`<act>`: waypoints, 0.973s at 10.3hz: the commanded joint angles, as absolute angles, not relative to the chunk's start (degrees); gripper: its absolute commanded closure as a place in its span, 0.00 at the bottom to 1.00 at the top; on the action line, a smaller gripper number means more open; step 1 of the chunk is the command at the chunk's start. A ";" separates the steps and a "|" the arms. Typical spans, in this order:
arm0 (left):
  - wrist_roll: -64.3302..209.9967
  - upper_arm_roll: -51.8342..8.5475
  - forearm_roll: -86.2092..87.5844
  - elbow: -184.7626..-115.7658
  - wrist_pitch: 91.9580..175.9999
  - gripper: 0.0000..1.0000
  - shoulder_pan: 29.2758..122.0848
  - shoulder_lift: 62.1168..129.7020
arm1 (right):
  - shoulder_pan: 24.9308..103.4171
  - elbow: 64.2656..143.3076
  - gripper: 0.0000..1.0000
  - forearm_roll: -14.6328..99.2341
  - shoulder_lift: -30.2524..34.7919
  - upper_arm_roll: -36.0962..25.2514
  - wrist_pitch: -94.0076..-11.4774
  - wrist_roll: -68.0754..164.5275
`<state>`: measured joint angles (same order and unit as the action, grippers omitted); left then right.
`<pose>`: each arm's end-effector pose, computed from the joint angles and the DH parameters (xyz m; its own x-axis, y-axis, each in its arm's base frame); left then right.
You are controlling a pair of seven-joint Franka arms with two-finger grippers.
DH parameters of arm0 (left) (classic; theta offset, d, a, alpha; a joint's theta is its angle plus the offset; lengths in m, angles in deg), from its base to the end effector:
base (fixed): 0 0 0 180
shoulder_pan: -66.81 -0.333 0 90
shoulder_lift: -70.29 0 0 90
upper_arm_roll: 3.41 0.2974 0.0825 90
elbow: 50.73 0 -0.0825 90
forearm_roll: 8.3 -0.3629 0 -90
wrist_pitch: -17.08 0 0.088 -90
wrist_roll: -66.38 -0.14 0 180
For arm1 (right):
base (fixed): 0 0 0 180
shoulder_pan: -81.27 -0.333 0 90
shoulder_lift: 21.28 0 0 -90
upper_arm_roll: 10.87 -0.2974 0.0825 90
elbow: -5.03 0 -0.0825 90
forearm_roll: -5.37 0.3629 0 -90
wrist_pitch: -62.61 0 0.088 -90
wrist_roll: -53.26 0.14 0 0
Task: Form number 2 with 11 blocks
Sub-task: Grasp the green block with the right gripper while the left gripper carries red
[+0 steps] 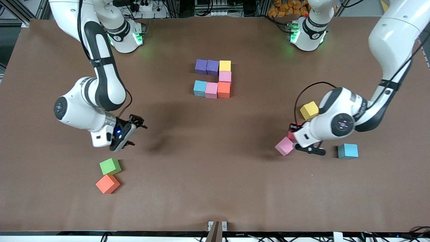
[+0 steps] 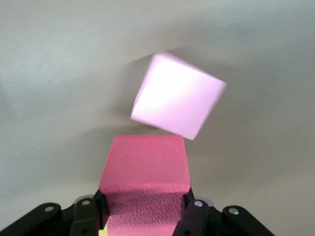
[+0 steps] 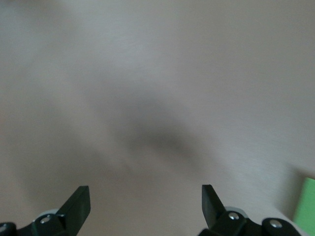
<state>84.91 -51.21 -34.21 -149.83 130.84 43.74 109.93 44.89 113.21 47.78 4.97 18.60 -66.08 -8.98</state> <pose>0.5795 -0.1873 0.2345 0.9452 -0.2620 -0.1949 -0.2543 -0.9650 0.0638 0.5988 0.1208 0.2559 0.7117 0.6526 0.2600 0.7018 -0.6772 -0.2209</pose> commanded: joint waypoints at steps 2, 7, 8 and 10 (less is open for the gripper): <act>90.71 -50.25 -33.45 -142.34 124.68 0.87 55.96 109.84 | 54.88 108.13 0.00 41.79 7.81 10.33 -69.04 6.61; 99.31 -46.66 -26.50 -137.67 124.39 0.90 69.94 110.63 | 74.93 103.91 0.00 18.08 8.34 -7.53 -69.74 23.90; 100.82 -44.82 -26.15 -136.00 124.39 0.90 73.45 110.80 | 75.38 103.82 0.00 13.67 8.16 -7.53 -72.10 23.90; 101.19 -42.88 -23.52 -133.71 124.83 0.90 76.90 111.68 | 76.26 103.29 0.00 13.19 8.60 -7.44 -74.14 24.08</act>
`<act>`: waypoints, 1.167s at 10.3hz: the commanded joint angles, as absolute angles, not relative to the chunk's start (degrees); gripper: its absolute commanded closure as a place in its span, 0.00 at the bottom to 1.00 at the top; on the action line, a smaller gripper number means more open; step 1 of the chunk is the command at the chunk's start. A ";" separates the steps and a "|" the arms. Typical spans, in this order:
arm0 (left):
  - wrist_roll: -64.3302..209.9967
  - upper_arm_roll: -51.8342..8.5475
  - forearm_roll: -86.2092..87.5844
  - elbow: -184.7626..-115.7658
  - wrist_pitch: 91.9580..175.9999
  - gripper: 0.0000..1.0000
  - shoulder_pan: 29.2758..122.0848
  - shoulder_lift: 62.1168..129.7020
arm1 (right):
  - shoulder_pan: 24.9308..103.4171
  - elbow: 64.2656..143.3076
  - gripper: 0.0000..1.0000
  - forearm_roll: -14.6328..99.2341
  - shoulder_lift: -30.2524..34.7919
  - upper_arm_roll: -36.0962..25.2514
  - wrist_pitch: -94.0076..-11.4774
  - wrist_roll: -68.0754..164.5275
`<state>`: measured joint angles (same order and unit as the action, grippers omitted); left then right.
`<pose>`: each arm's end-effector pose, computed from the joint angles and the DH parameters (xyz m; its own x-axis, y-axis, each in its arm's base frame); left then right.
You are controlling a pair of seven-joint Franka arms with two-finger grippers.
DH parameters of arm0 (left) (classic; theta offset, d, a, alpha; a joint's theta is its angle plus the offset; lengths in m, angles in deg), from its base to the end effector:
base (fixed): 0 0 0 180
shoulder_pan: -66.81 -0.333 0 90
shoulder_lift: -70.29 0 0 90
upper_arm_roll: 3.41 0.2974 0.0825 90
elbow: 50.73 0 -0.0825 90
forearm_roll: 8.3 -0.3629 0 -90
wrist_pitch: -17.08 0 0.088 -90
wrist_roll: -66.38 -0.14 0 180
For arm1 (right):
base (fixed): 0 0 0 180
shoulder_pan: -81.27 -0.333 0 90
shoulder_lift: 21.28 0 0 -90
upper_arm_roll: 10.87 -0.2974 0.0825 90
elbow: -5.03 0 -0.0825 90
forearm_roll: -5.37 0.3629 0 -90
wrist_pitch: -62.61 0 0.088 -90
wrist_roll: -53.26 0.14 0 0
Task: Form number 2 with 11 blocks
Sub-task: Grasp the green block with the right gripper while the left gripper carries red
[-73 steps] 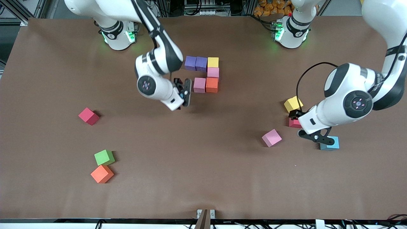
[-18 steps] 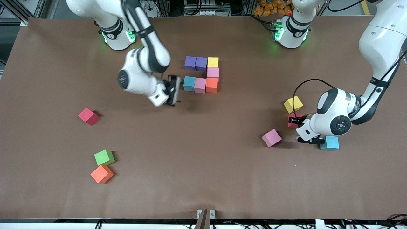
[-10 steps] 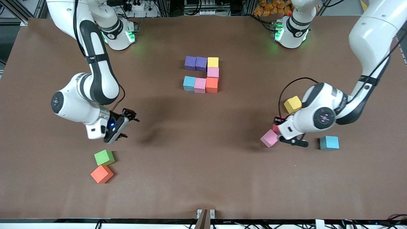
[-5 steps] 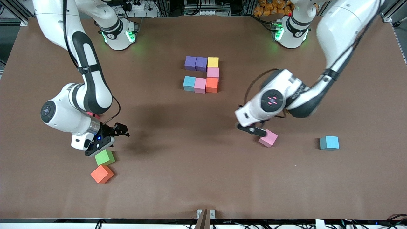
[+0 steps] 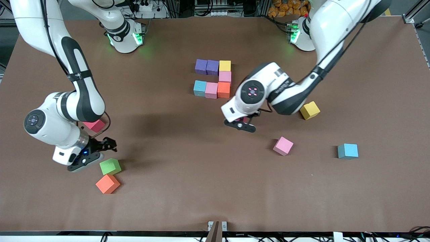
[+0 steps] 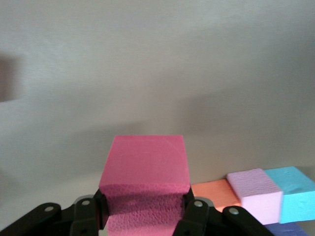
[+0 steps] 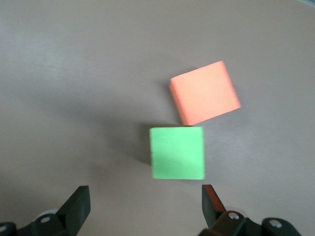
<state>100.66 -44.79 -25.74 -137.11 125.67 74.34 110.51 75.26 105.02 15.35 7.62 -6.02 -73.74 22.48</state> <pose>0.4940 -0.4240 0.2793 0.9380 -0.2805 -0.2036 -0.2726 -0.9598 0.0665 0.6557 0.0230 0.2637 0.8886 0.4306 0.1583 0.4383 -0.8987 -0.0159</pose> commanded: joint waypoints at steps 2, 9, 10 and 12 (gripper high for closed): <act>101.19 -42.78 -23.07 -132.56 125.27 0.91 78.23 111.95 | 75.74 103.11 0.00 12.84 10.61 -7.44 -75.89 23.47; 103.91 -42.61 -23.07 -132.55 131.15 0.94 81.04 113.61 | 76.00 101.01 0.00 13.28 20.46 -7.53 -90.04 23.73; 103.91 -42.60 -23.07 -132.55 131.51 0.94 81.57 113.88 | 76.00 101.18 0.00 13.28 20.64 -7.53 -91.79 23.81; 103.91 -42.60 -23.07 -132.55 131.60 0.94 82.53 114.41 | 76.00 101.09 0.00 13.28 21.08 -7.53 -91.72 23.73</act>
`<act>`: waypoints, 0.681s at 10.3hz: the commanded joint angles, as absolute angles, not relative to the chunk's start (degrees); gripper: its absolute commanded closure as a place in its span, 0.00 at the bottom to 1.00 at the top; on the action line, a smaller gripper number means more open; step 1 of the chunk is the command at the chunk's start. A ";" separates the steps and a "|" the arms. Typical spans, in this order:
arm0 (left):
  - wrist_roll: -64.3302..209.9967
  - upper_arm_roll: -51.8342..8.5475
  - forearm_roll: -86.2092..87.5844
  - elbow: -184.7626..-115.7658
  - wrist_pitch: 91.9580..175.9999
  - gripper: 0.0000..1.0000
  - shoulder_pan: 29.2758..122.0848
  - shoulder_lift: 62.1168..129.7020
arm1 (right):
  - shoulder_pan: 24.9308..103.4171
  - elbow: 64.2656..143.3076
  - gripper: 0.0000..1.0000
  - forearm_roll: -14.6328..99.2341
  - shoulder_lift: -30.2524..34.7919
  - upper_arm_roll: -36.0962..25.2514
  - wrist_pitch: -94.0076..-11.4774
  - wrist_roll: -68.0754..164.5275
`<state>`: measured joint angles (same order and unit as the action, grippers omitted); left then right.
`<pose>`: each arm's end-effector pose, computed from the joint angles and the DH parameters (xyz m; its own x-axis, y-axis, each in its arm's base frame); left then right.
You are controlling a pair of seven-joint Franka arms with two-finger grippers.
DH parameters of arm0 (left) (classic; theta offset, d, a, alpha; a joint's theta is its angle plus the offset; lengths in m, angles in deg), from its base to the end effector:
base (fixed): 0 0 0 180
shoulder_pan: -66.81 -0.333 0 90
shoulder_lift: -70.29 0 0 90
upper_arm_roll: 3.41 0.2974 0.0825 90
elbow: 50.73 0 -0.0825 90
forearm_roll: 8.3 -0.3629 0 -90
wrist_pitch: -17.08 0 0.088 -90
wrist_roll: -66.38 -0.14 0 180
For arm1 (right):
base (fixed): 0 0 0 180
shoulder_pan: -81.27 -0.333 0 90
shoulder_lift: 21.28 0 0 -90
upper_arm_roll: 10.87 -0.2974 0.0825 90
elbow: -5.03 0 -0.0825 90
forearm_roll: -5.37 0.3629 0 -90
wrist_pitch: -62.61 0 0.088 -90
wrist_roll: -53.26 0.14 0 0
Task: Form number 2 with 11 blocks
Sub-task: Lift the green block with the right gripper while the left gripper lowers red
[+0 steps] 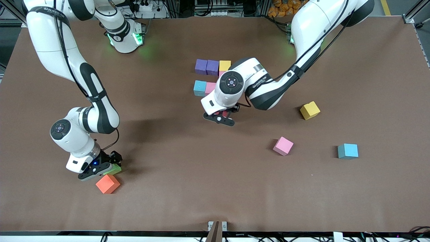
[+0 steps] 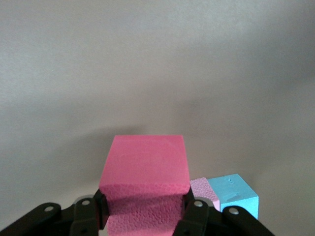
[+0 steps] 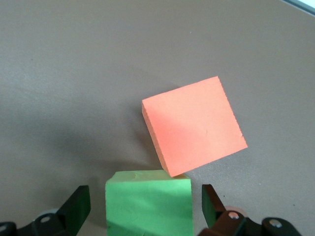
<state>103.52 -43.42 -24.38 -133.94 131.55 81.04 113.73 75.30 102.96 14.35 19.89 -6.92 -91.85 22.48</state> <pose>0.4718 -0.4848 0.2715 0.9437 -0.2930 -0.1537 -0.2719 -0.9514 0.1443 0.6794 0.0252 0.1715 0.8594 0.4420 0.2570 0.4352 -0.8962 0.0862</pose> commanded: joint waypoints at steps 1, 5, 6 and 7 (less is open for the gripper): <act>104.00 -42.60 -23.07 -132.47 132.47 0.94 82.97 114.76 | 75.82 101.09 0.09 13.28 20.99 -7.53 -91.46 23.73; 110.93 -42.60 -22.98 -132.03 139.32 0.94 85.61 116.86 | 75.74 101.01 0.66 13.36 20.73 -7.62 -89.97 23.90; 114.51 -42.60 -23.07 -131.16 139.86 0.94 87.01 117.83 | 75.56 100.74 0.68 13.54 20.47 -7.71 -88.48 24.95; 117.16 -42.60 -23.07 -130.02 140.38 0.94 87.98 118.79 | 75.30 99.70 0.68 13.45 20.29 -7.79 -85.69 26.78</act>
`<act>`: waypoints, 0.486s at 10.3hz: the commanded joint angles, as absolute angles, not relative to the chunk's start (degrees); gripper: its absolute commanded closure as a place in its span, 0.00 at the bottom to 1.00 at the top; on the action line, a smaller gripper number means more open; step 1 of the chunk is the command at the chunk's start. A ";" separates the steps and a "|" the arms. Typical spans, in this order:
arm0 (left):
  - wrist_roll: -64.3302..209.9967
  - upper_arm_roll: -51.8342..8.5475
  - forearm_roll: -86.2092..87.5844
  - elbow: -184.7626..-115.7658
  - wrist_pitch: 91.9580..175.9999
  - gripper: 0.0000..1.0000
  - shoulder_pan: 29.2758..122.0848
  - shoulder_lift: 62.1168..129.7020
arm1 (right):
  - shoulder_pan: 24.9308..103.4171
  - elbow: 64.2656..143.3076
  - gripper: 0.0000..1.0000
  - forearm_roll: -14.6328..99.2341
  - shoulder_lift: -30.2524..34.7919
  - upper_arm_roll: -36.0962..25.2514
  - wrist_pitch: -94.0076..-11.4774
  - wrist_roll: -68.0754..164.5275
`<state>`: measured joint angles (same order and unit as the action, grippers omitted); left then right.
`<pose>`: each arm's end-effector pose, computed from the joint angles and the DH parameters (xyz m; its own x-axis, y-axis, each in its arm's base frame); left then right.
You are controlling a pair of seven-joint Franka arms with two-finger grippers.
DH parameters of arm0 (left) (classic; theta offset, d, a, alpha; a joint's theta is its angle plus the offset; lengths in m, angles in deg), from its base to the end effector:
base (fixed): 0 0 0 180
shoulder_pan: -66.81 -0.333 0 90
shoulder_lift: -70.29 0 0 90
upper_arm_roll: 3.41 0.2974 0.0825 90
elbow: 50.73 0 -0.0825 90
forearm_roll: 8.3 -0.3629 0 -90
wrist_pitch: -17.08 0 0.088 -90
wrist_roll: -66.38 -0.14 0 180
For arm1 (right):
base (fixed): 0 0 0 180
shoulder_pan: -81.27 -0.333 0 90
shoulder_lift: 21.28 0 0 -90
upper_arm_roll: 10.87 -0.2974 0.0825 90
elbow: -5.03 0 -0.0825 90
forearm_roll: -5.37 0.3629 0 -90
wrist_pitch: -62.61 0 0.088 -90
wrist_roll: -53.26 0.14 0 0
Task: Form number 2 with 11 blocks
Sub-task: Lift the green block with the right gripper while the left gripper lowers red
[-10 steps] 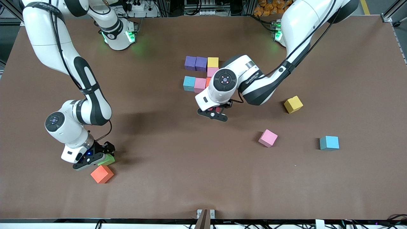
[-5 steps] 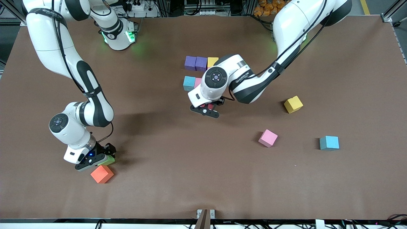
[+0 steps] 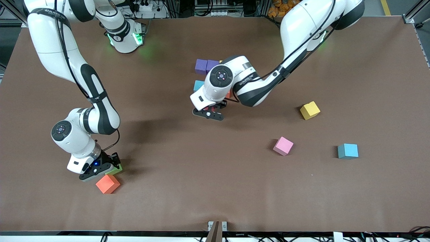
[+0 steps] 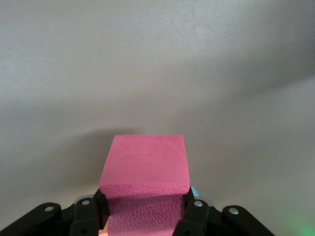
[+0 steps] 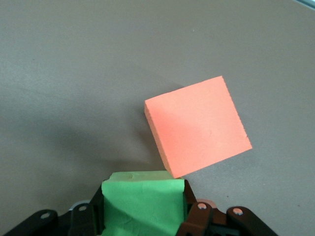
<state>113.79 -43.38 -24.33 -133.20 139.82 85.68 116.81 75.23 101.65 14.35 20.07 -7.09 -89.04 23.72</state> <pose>0.4450 -0.5361 0.2577 0.9762 -0.1762 -0.1261 -0.1462 -0.9652 0.2167 0.6808 0.0294 0.1731 0.8727 0.4275 0.2357 0.4253 -0.9029 0.0629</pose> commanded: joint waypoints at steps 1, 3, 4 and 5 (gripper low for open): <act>118.49 -42.60 -22.98 -129.83 140.48 0.94 88.25 119.15 | 74.69 98.03 0.68 13.45 20.12 -7.88 -81.39 29.15; 122.53 -42.60 -20.19 -129.83 140.65 0.94 88.25 120.21 | 73.37 94.08 0.68 13.45 19.24 -7.88 -72.70 32.94; 122.98 -42.60 -19.91 -129.83 140.65 0.94 88.25 120.82 | 72.32 91.80 0.68 13.45 18.89 -7.88 -67.60 36.96; 122.90 -42.60 -19.64 -129.83 140.57 0.93 87.99 121.70 | 70.83 90.91 0.68 13.45 18.10 -7.88 -64.77 41.87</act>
<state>122.09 -42.99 -21.22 -131.47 140.55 87.48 119.99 72.31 92.70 14.35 19.34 -7.72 -69.09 35.73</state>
